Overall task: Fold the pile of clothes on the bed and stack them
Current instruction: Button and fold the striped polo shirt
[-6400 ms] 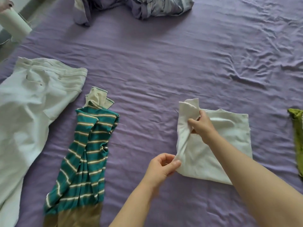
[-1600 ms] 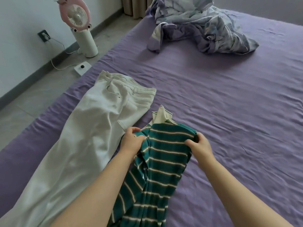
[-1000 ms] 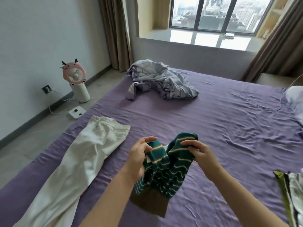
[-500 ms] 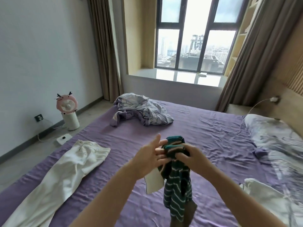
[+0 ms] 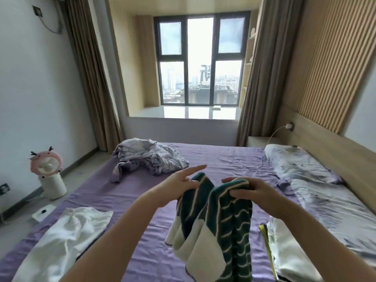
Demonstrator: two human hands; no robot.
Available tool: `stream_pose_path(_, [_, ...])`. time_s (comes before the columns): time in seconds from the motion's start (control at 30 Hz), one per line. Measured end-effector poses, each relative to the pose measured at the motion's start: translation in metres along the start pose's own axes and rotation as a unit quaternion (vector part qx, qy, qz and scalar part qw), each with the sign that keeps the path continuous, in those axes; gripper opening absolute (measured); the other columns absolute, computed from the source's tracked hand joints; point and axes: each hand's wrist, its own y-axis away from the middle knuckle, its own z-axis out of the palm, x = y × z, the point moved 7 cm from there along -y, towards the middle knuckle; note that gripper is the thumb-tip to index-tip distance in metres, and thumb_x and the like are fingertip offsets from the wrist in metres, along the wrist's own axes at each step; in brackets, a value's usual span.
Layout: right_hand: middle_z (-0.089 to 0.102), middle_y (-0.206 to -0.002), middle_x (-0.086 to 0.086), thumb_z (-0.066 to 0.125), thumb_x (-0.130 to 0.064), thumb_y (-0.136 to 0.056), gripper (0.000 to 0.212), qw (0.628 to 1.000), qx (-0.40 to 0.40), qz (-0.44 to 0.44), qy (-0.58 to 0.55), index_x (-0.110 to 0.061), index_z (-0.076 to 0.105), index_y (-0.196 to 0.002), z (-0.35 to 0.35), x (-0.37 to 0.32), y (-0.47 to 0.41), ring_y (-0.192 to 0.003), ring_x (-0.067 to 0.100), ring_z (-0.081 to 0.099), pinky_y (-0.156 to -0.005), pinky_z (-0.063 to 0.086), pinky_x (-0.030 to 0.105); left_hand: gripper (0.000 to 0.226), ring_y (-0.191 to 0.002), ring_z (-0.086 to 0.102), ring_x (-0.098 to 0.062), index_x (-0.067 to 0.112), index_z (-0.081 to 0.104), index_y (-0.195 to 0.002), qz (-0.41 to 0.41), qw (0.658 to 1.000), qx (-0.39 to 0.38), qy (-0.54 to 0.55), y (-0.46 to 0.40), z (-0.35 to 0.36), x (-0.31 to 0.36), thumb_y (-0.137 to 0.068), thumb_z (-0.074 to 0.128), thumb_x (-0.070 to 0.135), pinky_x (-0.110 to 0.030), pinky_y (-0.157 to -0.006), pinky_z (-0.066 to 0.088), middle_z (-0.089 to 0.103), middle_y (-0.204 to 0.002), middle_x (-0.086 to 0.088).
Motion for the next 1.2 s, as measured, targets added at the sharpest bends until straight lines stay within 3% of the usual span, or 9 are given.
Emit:
stream_pose_path(0.2, [0.071,-0.089,0.012,0.074,-0.018,-0.076,0.027,0.979,0.196,-0.007,-0.050,-0.009,0.067,-0.101,-0.028,0.001,0.040,-0.081,0.022,0.069,-0.067,0.053,0.025,0.041,-0.051,0.055,-0.007,0.016,0.073,-0.084,-0.030,0.989,0.131,-0.056,0.024,-0.043,-0.015,-0.089,0.037,-0.003,-0.019,-0.050,0.047,0.057,-0.065,-0.002])
stream_pose_path(0.4, [0.067,-0.091,0.011,0.070,-0.008,-0.083,0.023,0.959,0.281,0.009,-0.029,-0.012,0.062,-0.104,-0.035,0.008,0.071,-0.081,0.023,0.066,-0.069,0.054,0.029,0.054,-0.099,0.060,-0.029,-0.004,0.051,-0.131,0.046,0.971,0.095,-0.214,0.060,-0.075,-0.024,-0.082,0.049,-0.026,-0.038,-0.096,0.048,0.061,-0.115,-0.022])
stream_pose_path(0.47, [0.065,-0.093,0.013,0.069,-0.007,-0.083,0.025,0.954,0.298,0.020,-0.041,-0.010,0.061,-0.106,-0.035,0.020,0.082,-0.083,0.027,0.065,-0.073,0.054,0.034,0.053,-0.100,0.059,-0.023,-0.005,0.051,-0.131,0.082,0.953,0.101,-0.273,0.072,-0.080,-0.029,-0.080,0.061,-0.020,-0.029,-0.097,0.046,0.062,-0.116,-0.020])
stream_pose_path(0.57, [0.067,-0.096,0.013,0.072,-0.012,-0.078,0.035,0.945,0.318,0.035,-0.067,-0.007,0.061,-0.111,-0.032,0.040,0.100,-0.083,0.027,0.068,-0.070,0.057,0.032,0.027,-0.070,0.064,-0.016,0.013,0.071,-0.106,0.058,0.945,0.098,-0.308,0.086,-0.089,-0.047,-0.081,0.073,0.003,-0.025,-0.076,0.054,0.071,-0.083,0.001])
stream_pose_path(0.67, [0.070,-0.097,0.013,0.076,-0.022,-0.069,0.044,0.940,0.327,0.064,-0.067,-0.010,0.063,-0.109,-0.023,0.062,0.117,-0.086,0.027,0.070,-0.069,0.059,0.031,0.017,-0.069,0.054,-0.015,0.024,0.074,-0.092,0.065,0.877,0.078,-0.470,0.103,-0.089,-0.060,-0.077,0.077,0.033,-0.033,-0.072,0.049,0.056,-0.074,0.009])
stream_pose_path(0.8, [0.073,-0.093,0.014,0.079,-0.028,-0.064,0.033,0.945,0.307,0.099,-0.063,-0.016,0.071,-0.095,-0.006,0.084,0.133,-0.083,0.027,0.071,-0.063,0.058,0.027,0.022,-0.089,0.054,-0.022,0.010,0.073,-0.078,0.093,0.905,0.065,-0.410,0.123,-0.084,-0.079,-0.080,0.074,0.032,-0.034,-0.084,0.044,0.057,-0.089,-0.002])
stream_pose_path(0.93, [0.072,-0.090,0.014,0.079,-0.029,-0.066,0.025,0.950,0.278,0.125,-0.060,-0.021,0.074,-0.089,0.002,0.091,0.140,-0.079,0.025,0.070,-0.063,0.058,0.028,0.035,-0.053,0.048,-0.012,0.020,0.060,-0.063,-0.046,0.977,0.036,-0.205,0.131,-0.081,-0.106,-0.077,0.062,0.052,-0.022,-0.050,0.039,0.052,-0.058,0.005])
stream_pose_path(1.07, [0.073,-0.085,0.008,0.077,-0.030,-0.068,0.024,0.943,0.286,0.163,-0.046,-0.021,0.073,-0.090,-0.004,0.110,0.129,-0.076,0.018,0.070,-0.059,0.055,0.023,0.047,-0.057,0.052,-0.018,0.000,0.065,-0.077,-0.118,0.985,0.047,-0.115,0.115,-0.088,-0.131,-0.079,0.068,0.047,-0.027,-0.052,0.040,0.055,-0.062,-0.008])
stream_pose_path(1.2, [0.070,-0.095,0.011,0.073,-0.020,-0.080,0.020,0.937,0.272,0.217,-0.020,-0.016,0.068,-0.099,-0.005,0.172,0.101,-0.084,0.019,0.067,-0.067,0.056,0.025,0.031,-0.064,0.061,-0.014,0.011,0.073,-0.080,-0.169,0.966,0.076,-0.178,0.080,-0.075,-0.188,-0.086,0.067,0.040,-0.027,-0.059,0.047,0.069,-0.073,-0.008])
